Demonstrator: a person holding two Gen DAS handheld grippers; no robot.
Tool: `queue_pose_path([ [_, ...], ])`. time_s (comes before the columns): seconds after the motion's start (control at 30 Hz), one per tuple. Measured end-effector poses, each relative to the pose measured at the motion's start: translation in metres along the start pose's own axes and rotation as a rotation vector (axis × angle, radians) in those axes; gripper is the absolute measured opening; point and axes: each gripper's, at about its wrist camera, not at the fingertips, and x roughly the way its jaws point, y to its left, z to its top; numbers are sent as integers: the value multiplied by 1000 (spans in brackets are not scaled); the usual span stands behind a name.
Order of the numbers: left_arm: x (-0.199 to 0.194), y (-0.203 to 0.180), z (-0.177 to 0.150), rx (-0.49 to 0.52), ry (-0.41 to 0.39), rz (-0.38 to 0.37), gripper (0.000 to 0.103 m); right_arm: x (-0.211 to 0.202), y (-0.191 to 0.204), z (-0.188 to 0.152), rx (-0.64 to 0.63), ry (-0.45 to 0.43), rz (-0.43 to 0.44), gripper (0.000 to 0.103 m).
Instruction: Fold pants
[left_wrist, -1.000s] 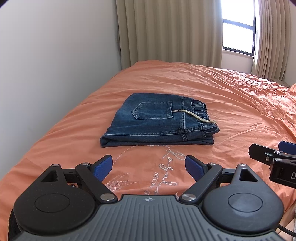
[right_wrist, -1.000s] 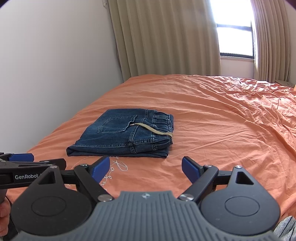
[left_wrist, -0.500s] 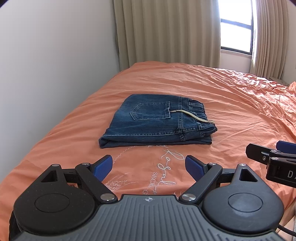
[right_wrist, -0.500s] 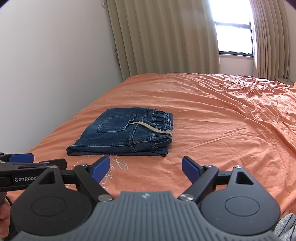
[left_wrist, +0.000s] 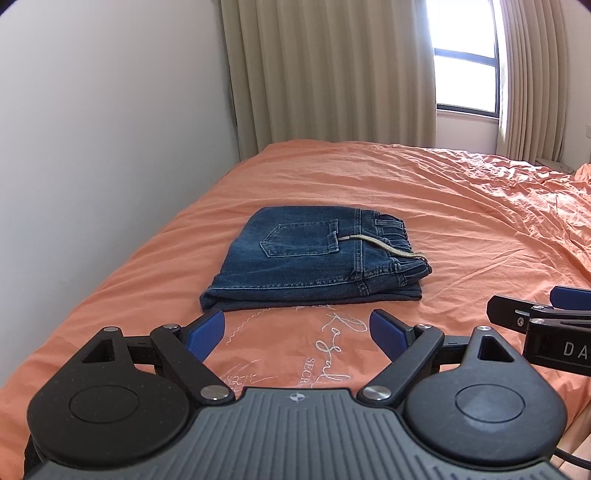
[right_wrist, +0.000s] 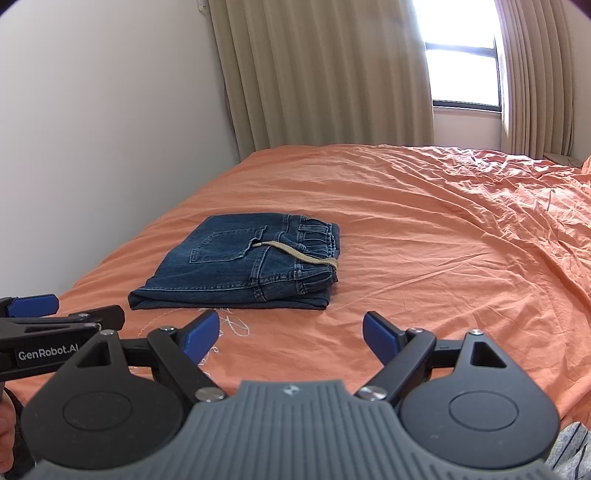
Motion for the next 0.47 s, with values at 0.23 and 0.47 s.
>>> queue_pose_path([
  [0.23, -1, -4, 1, 10, -7, -4, 103, 0, 0, 1, 1, 0, -4, 81],
  [0.47, -2, -7, 2, 26, -22, -2, 103, -2, -2, 1, 3, -1, -3, 81],
])
